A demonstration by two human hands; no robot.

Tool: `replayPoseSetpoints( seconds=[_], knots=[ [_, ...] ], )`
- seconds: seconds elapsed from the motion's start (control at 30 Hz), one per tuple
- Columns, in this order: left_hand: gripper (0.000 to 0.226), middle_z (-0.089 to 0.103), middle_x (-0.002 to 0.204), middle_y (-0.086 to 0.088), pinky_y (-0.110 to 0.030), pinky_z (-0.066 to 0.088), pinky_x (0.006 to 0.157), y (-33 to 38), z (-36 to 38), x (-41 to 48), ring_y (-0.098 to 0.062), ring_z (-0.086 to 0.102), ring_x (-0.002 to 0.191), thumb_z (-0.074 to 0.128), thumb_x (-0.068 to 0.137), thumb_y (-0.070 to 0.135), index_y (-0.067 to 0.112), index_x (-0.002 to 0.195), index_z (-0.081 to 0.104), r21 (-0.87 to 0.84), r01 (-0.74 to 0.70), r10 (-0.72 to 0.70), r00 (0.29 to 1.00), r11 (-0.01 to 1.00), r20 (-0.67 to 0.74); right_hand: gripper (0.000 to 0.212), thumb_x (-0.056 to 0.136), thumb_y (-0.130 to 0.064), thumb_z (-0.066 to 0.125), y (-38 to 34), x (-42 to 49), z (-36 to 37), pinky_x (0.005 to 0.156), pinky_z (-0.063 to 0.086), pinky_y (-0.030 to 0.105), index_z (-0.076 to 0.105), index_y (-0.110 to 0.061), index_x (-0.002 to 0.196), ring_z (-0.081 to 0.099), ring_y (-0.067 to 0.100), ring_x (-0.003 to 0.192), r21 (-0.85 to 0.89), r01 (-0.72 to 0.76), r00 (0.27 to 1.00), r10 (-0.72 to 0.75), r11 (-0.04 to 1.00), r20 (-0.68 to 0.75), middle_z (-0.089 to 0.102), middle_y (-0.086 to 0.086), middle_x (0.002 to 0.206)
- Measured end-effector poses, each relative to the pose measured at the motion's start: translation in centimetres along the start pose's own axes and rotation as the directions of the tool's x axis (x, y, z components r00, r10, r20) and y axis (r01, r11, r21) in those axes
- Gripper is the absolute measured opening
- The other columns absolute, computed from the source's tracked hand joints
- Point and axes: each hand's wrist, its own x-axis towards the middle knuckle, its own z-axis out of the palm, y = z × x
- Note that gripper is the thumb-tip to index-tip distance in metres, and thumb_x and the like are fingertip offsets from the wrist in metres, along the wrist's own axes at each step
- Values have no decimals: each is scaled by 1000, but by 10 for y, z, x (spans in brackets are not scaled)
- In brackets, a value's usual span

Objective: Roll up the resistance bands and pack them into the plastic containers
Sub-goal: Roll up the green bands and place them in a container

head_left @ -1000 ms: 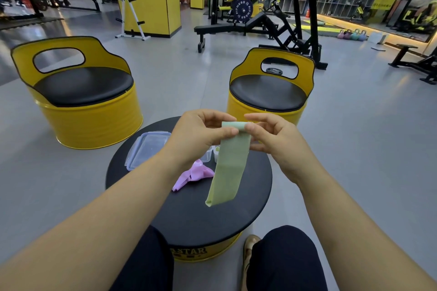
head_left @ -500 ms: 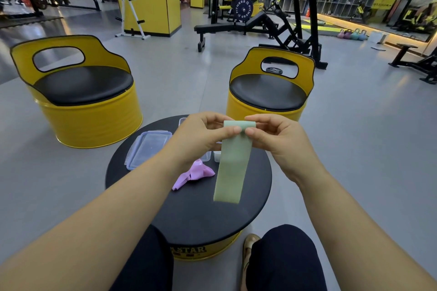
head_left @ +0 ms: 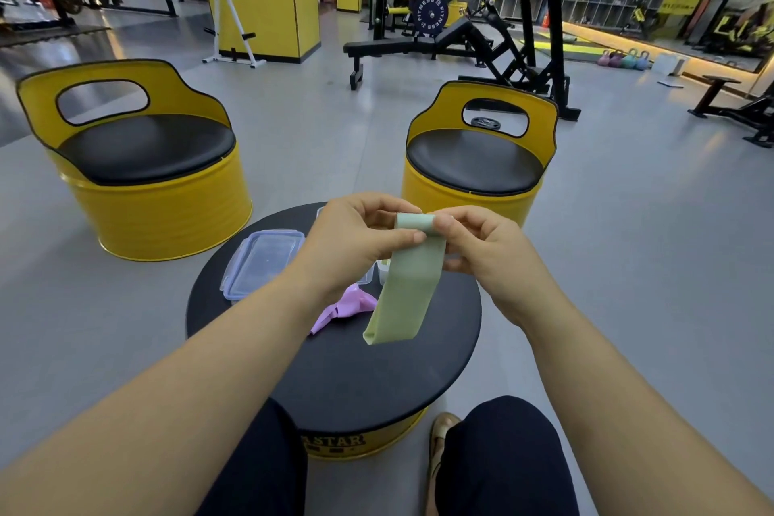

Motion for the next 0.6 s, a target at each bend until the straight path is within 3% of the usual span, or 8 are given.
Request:
replayPoseSetpoints(
  seconds=[0.1, 0.2, 0.27, 0.4, 0.6],
  knots=[
    [23, 71, 81, -5, -38, 55, 81, -1, 1, 0, -16, 68, 76, 72, 75, -5, 16, 82, 68, 5, -8, 8, 1000, 1000, 3, 12, 88, -18, 60, 1, 0, 1, 68, 58, 26, 67, -9, 93, 69, 9, 77, -1, 26, 1000, -26, 1000, -18, 73, -6, 78],
    [24, 70, 88, -12, -43, 54, 83, -1, 0, 0, -21, 67, 80, 72, 75, -6, 17, 82, 68, 4, 1, -1, 1000, 1000, 17, 10, 85, -16, 62, 0, -1, 0, 69, 59, 26, 67, -11, 92, 69, 8, 76, 23, 46, 999, -45, 999, -9, 73, -8, 78],
    [23, 69, 94, -16, -40, 56, 79, 0, 1, -1, -20, 67, 81, 73, 76, -2, 18, 85, 67, 8, 16, -16, 999, 1000, 39, 11, 83, -15, 63, 1, -1, 0, 70, 58, 26, 67, -14, 93, 70, 9, 78, 42, 55, 998, -55, 998, -7, 73, -7, 81],
    [9, 71, 85, -4, -21, 55, 62, 1, 1, -1, -9, 69, 72, 71, 81, 14, 17, 89, 68, -22, 75, -74, 996, 997, 45, 18, 81, -8, 65, 3, -2, -3, 74, 57, 26, 67, -13, 98, 71, 14, 85, 51, 77, 997, -77, 996, 16, 74, -2, 87],
    [9, 73, 78, 3, -20, 56, 65, -2, -1, -2, -7, 69, 72, 73, 79, 11, 19, 84, 70, -15, 64, -63, 998, 998, 29, 23, 80, 4, 65, 6, -1, -2, 73, 56, 22, 67, -15, 93, 70, 11, 83, 72, 95, 995, -97, 993, 17, 74, -4, 84]
  ],
)
